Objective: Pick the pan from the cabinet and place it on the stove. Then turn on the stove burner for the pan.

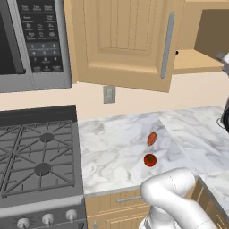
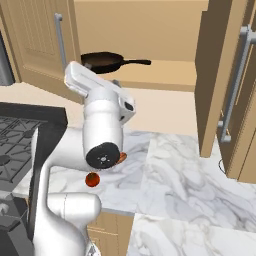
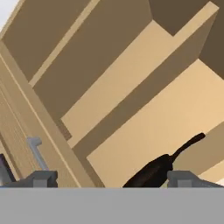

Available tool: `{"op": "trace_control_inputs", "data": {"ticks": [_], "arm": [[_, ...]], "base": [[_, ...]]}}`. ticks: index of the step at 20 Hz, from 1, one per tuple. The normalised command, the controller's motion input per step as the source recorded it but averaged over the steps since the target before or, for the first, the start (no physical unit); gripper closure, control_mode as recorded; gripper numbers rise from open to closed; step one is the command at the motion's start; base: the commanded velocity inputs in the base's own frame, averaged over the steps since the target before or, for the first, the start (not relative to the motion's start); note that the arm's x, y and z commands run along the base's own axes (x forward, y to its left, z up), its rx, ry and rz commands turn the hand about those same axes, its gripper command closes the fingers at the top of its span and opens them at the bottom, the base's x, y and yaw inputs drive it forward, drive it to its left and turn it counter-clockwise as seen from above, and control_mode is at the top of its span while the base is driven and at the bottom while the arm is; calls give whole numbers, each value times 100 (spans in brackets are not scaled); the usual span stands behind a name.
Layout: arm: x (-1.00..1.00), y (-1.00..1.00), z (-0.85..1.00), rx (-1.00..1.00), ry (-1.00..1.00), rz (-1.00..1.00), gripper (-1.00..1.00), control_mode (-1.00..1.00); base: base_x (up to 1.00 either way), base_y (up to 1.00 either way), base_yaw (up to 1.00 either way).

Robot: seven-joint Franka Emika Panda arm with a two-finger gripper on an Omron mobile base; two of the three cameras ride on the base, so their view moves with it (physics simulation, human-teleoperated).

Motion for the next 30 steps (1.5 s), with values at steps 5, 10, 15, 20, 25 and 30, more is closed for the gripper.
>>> {"op": "trace_control_inputs", "data": {"ticks": [5, 10, 15, 20, 25, 30], "arm": [[5, 0, -13, 2, 18, 18, -100, -100], [35, 0, 0, 1, 20, 11, -100, -100], [52, 8, 0, 7, 17, 8, -100, -100], [48, 20, -5, 4, 19, 12, -100, -100], [27, 26, -21, 2, 13, 15, -100, -100], [16, 1, -16, 8, 8, 18, -100, -100]], "base": [[0, 0, 0], [0, 0, 0], [0, 0, 0], [0, 0, 0], [0, 0, 0], [0, 0, 0]]}}
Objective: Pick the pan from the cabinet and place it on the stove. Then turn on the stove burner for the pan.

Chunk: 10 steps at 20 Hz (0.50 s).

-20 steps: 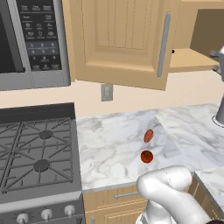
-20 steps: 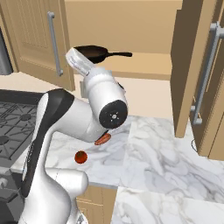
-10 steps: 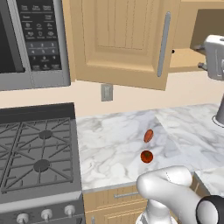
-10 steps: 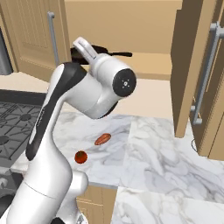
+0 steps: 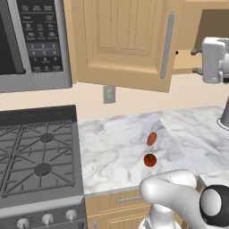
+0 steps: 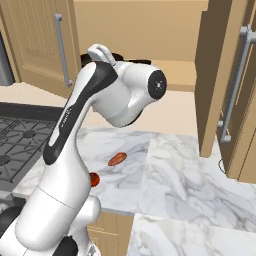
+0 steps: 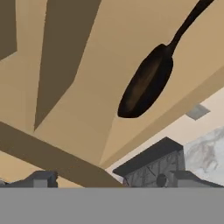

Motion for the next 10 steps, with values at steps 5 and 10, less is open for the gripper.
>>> {"op": "trace_control_inputs", "data": {"ticks": [5, 10], "arm": [[18, 6, -8, 9, 6, 17, -100, -100], [19, 26, -5, 6, 7, 11, -100, -100]], "base": [[0, 0, 0], [0, 0, 0]]}}
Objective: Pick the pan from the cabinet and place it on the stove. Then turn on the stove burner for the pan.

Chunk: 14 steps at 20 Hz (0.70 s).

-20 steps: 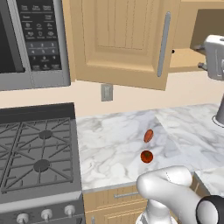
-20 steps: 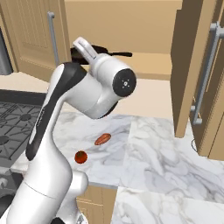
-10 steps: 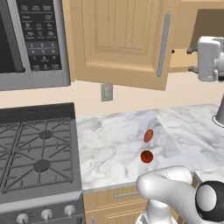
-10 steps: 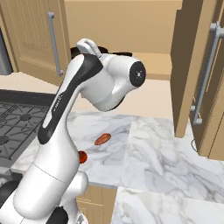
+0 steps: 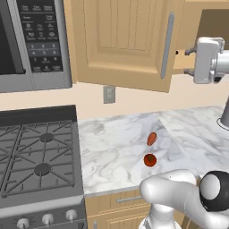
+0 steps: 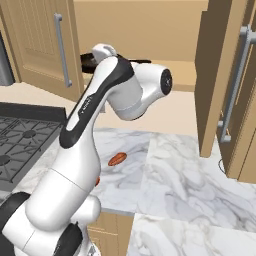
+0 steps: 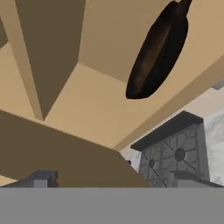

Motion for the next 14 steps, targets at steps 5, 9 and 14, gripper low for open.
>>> {"op": "trace_control_inputs", "data": {"ticks": [5, 9, 14], "arm": [[21, 29, -4, 2, 10, 9, -100, -100], [20, 27, -6, 1, 12, 9, -100, -100], [13, 19, -9, 2, 10, 9, -100, -100]], "base": [[0, 0, 0], [0, 0, 0], [0, 0, 0]]}}
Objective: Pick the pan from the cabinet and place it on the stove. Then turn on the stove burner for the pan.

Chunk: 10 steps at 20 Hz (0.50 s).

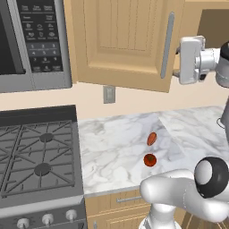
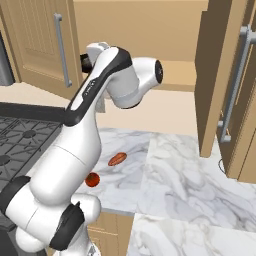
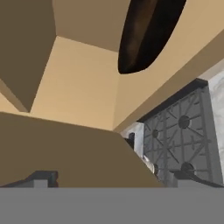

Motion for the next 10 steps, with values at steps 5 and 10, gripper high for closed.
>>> {"op": "trace_control_inputs", "data": {"ticks": [5, 10], "arm": [[5, 13, -6, 2, 8, 10, -100, -100], [-1, 20, -1, 1, 4, 7, -100, -100]], "base": [[0, 0, 0], [0, 0, 0]]}}
